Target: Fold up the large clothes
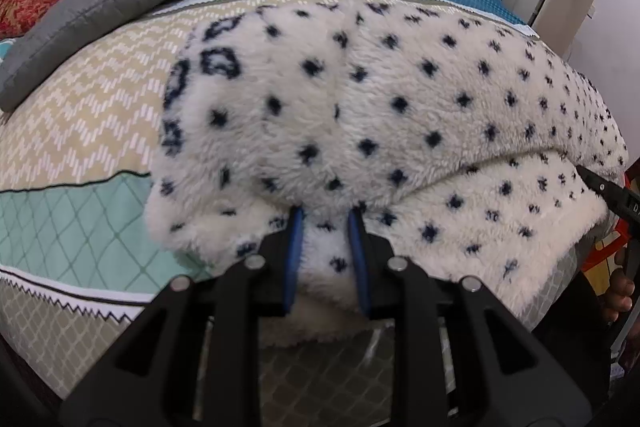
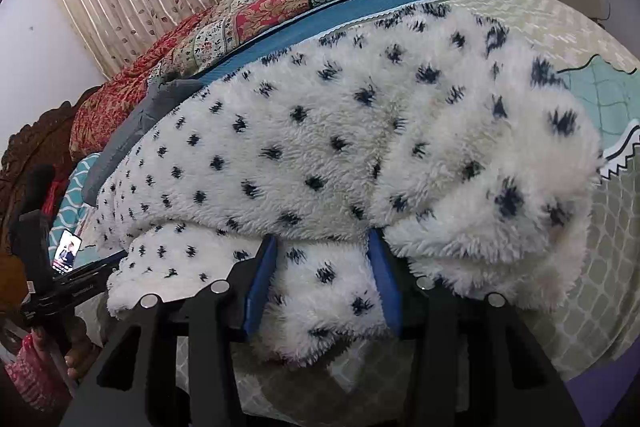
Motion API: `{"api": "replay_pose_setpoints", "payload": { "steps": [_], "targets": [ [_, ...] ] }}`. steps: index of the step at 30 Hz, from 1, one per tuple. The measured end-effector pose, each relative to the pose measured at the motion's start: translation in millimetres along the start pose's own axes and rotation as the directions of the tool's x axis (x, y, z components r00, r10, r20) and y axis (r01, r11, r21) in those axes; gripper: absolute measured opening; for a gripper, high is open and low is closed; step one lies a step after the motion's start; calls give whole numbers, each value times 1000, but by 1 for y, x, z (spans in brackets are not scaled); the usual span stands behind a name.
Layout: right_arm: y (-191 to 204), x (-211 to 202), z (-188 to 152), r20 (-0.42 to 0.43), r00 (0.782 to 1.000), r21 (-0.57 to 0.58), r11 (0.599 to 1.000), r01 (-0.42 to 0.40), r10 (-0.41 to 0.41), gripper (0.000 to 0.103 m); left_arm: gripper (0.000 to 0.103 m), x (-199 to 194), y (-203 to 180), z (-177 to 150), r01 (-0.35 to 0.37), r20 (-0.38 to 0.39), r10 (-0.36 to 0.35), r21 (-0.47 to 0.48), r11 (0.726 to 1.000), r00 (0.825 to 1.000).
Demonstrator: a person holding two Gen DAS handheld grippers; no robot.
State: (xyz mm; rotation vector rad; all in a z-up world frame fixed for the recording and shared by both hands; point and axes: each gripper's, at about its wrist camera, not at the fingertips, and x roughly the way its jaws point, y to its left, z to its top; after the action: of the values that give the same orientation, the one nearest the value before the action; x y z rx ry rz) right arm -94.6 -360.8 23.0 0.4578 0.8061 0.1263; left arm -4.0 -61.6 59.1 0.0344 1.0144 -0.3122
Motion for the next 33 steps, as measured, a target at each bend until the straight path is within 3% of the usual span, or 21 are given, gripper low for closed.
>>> {"api": "replay_pose_setpoints", "payload": {
  "steps": [33],
  "targets": [
    [-8, -3, 7, -1, 1000, -1, 1000, -9, 9, 55, 23, 1, 8, -2, 25, 2, -25, -7, 1000, 1000]
  ]
}}
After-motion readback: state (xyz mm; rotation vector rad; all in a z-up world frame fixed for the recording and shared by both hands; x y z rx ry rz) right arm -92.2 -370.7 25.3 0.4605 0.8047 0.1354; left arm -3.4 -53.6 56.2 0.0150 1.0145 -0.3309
